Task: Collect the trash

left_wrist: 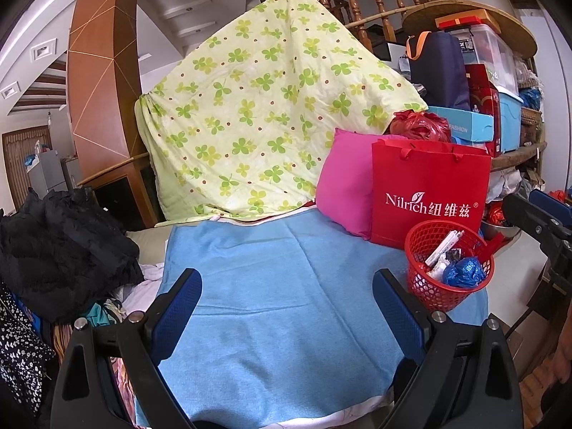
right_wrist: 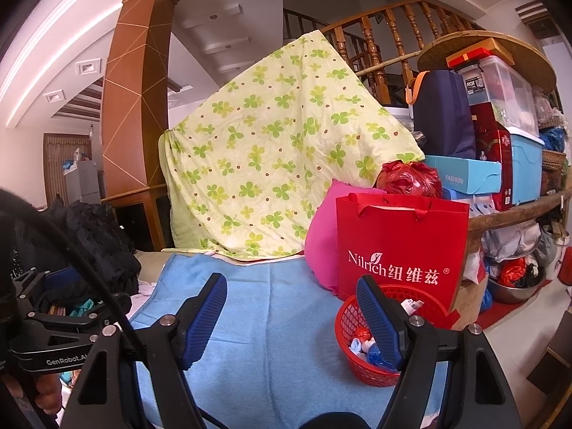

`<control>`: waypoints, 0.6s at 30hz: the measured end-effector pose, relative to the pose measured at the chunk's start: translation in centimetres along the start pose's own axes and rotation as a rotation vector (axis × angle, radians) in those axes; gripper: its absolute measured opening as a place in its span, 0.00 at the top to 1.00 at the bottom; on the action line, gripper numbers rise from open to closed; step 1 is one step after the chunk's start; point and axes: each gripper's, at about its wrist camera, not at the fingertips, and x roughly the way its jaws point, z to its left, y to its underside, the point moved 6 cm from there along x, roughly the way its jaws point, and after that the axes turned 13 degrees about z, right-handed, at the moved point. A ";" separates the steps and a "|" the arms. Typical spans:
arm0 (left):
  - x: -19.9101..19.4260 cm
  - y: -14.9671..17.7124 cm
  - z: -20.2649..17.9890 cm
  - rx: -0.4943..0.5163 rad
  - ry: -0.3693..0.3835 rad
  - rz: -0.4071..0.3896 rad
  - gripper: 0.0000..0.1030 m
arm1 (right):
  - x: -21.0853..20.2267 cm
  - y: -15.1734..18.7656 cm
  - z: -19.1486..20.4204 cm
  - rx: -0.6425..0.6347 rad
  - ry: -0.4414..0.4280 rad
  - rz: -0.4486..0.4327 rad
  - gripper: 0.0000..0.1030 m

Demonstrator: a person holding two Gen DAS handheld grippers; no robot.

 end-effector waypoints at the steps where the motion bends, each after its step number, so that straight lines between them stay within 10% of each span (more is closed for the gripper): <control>1: 0.0 0.0 0.0 -0.001 0.000 0.000 0.07 | 0.0 0.0 0.0 0.000 0.000 0.000 0.24; 18: 0.2 0.0 -0.5 0.004 -0.001 0.004 0.07 | 0.0 -0.2 -0.1 0.001 -0.001 0.001 0.24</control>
